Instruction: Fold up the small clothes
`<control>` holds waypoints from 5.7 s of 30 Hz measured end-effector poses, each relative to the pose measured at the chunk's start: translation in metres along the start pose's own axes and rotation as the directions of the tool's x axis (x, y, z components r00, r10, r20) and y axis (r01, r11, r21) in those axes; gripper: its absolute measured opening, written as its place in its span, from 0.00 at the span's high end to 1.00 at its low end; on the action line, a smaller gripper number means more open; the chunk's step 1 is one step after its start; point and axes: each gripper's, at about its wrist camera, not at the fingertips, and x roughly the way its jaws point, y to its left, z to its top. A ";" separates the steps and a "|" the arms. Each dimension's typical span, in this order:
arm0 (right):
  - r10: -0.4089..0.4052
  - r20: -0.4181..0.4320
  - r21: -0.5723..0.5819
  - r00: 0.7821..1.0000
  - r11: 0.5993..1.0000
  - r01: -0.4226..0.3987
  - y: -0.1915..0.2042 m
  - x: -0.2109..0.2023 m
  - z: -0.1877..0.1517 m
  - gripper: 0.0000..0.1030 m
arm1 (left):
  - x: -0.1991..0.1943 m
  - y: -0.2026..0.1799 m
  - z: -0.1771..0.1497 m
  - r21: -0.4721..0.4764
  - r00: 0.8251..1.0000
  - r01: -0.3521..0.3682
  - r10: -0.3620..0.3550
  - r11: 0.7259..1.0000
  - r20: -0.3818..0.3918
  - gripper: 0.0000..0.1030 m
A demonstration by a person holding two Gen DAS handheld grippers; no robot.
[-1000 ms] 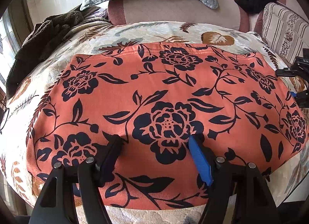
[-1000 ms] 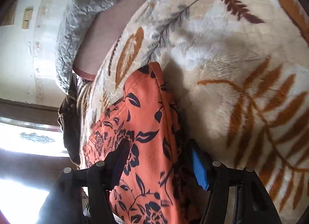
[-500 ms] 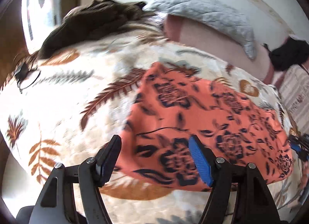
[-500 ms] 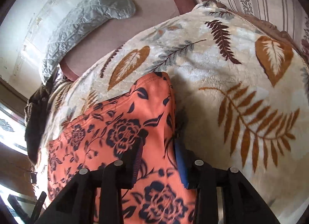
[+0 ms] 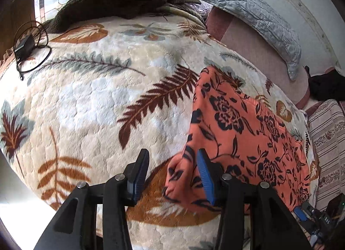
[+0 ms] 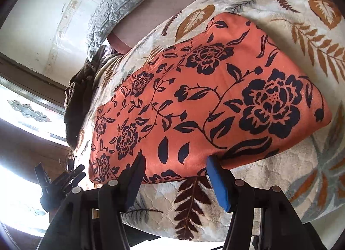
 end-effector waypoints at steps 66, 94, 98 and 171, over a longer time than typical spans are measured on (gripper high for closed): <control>-0.026 0.246 0.381 0.969 0.922 -0.072 -0.120 -0.033 0.027 0.53 | 0.025 -0.162 -0.073 0.398 0.994 -0.084 0.047 0.913 0.102 0.28; -0.228 0.059 -0.320 0.972 0.918 0.234 0.108 0.101 -0.007 0.85 | 0.013 -0.045 -0.016 -0.010 0.982 0.186 -0.186 0.982 -0.034 0.29; -0.198 0.100 -0.359 0.975 0.907 0.221 0.116 0.082 -0.005 0.85 | 0.018 -0.065 0.001 -0.019 0.937 0.340 -0.341 0.940 -0.077 0.29; 0.316 0.019 0.190 0.949 0.930 -0.313 0.079 0.117 -0.042 0.19 | 0.032 -0.013 0.026 0.132 0.945 0.302 -0.279 0.944 -0.171 0.58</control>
